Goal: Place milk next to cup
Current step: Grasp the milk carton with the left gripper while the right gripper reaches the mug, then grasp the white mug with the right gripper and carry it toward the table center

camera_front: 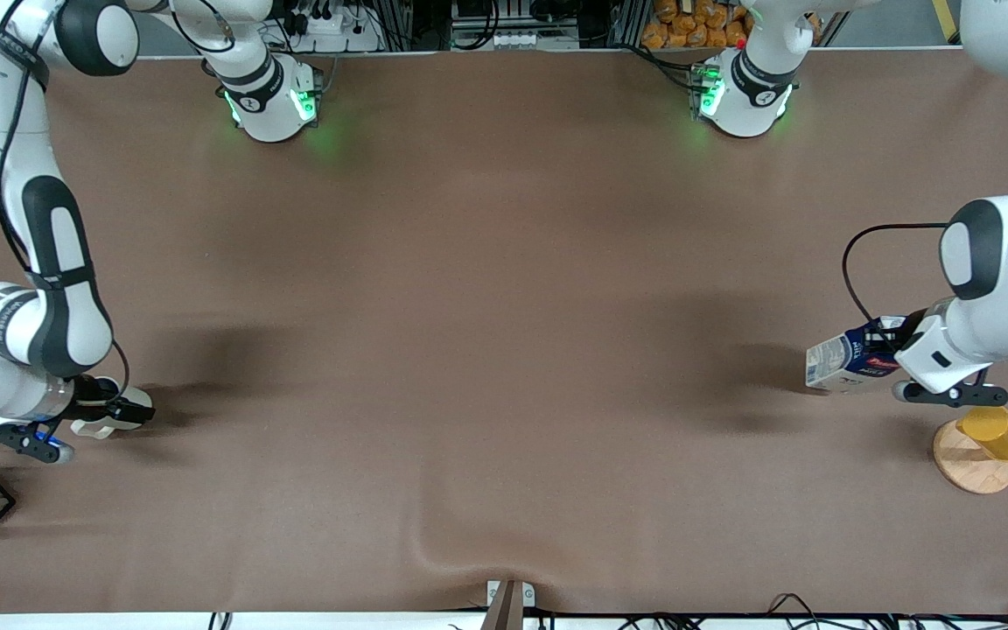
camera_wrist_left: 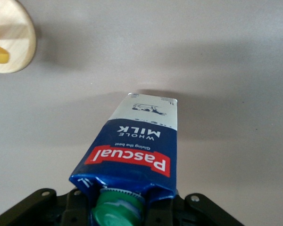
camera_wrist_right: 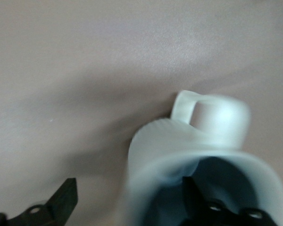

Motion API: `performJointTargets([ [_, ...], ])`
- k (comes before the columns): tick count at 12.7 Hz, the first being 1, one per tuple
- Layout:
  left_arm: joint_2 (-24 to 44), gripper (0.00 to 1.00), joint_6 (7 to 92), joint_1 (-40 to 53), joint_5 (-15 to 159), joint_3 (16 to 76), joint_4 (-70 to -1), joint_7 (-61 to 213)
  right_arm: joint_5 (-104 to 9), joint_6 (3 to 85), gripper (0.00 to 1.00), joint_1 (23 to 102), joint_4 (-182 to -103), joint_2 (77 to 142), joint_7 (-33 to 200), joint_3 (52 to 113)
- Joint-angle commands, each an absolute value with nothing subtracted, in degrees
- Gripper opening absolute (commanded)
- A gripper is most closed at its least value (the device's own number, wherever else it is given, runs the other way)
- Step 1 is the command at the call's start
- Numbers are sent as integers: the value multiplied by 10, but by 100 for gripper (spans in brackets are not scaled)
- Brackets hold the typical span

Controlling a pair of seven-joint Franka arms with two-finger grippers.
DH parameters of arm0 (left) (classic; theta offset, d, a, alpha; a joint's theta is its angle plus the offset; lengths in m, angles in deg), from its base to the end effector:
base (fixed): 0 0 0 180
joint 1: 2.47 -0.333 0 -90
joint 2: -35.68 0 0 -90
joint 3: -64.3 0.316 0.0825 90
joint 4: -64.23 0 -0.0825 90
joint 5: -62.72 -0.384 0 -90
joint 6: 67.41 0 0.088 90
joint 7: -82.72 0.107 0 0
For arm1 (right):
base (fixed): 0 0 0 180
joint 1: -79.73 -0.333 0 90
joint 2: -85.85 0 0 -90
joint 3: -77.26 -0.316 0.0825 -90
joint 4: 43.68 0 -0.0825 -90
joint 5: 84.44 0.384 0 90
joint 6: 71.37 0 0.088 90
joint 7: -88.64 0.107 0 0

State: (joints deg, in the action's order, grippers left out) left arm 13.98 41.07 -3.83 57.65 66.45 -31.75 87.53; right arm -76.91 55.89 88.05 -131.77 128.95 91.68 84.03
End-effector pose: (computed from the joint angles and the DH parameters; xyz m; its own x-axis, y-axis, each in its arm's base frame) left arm 0.6403 0.0435 0.3716 0.9844 -0.0515 -0.1683 -0.0655 -0.9948 -0.0782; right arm 0.6804 -0.1667 0.2065 0.9306 -0.3606 -0.0633 -0.3622 -0.9320 -0.0154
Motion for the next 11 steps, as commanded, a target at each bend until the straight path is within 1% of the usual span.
performJointTargets([
  [1, 155, 30, 390, -41, 574, 664, -310, 867, -795, 577, 0, 887, -1326, 1294, 911, 838],
  [4, 164, 30, 390, -42, 579, 663, -310, 866, -796, 580, 0, 888, -1325, 1294, 912, 838],
  [9, 161, 32, 390, -43, 579, 664, -310, 866, -799, 579, 0, 887, -1318, 1285, 899, 839],
  [11, 161, 34, 390, -42, 579, 664, -310, 855, -798, 570, 0, 878, -1309, 1257, 864, 837],
])
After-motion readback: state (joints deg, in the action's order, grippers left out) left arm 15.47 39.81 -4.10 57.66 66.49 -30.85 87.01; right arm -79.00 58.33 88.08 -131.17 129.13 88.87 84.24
